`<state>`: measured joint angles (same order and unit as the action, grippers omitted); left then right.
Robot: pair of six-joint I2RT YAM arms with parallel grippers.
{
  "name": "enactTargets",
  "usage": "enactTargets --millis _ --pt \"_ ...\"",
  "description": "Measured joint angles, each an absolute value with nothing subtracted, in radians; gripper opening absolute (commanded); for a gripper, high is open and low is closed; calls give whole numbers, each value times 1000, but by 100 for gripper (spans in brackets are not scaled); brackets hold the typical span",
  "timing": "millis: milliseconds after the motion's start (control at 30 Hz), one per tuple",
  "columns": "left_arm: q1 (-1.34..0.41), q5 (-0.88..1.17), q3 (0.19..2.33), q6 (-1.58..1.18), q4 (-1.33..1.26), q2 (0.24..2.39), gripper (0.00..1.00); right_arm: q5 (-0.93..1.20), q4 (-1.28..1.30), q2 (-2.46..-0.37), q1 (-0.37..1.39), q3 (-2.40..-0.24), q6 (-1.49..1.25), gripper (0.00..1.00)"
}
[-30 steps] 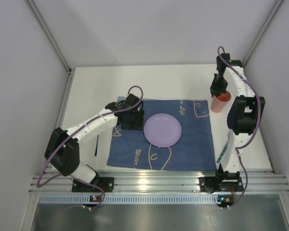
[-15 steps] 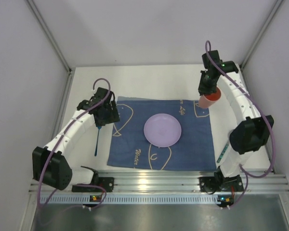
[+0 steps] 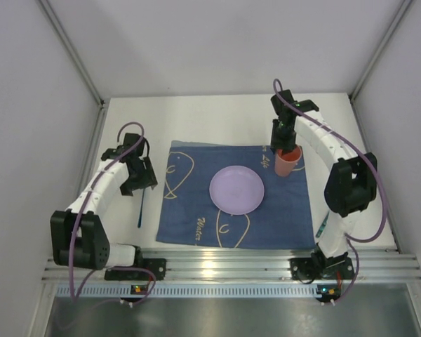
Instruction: Set the dinner table for one person
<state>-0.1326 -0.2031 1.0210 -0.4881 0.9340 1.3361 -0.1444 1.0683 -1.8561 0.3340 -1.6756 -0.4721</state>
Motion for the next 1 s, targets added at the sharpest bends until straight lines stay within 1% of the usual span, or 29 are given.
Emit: enactTargets --millis 67,100,167,233,267,400,467,567,633,733,800,900,967,1000 --pt "-100 -199 1021 -463 929 1367 75 -145 1058 -1856 334 -1678 -471 44" --pt "-78 -198 1021 -444 926 1387 74 -144 1053 -1855 334 -1678 -469 50" --pt "-44 -198 1022 -409 919 1427 71 -144 1047 -1854 334 -1676 -466 52" --pt "-20 -193 1023 -381 909 1480 69 -144 1042 -1848 334 -1674 -464 54" --pt "-10 -186 1023 -368 902 1507 64 -144 1035 -1838 334 -1667 -464 54" --pt "19 -157 1020 -344 871 1621 56 -142 1044 -1777 334 -1642 -464 56" --pt "28 -142 1007 -332 840 1663 55 -142 1042 -1741 334 -1642 -463 56" --pt "35 -119 997 -318 820 1679 50 -144 1043 -1705 334 -1642 -457 55" --pt "37 -107 997 -311 815 1682 43 -145 1044 -1692 334 -1642 -453 55" --pt "38 -69 1009 -307 812 1700 26 -145 1048 -1690 334 -1642 -445 55" --pt "38 -46 1021 -300 817 1715 19 -146 1055 -1690 334 -1641 -445 55" --pt "38 -26 1041 -293 831 1739 13 -145 1059 -1683 332 -1629 -441 56" --pt "40 -15 1055 -289 844 1756 0 -142 1063 -1666 324 -1604 -440 56" --pt "42 -12 1061 -288 850 1761 0 -139 1068 -1655 322 -1594 -440 56"
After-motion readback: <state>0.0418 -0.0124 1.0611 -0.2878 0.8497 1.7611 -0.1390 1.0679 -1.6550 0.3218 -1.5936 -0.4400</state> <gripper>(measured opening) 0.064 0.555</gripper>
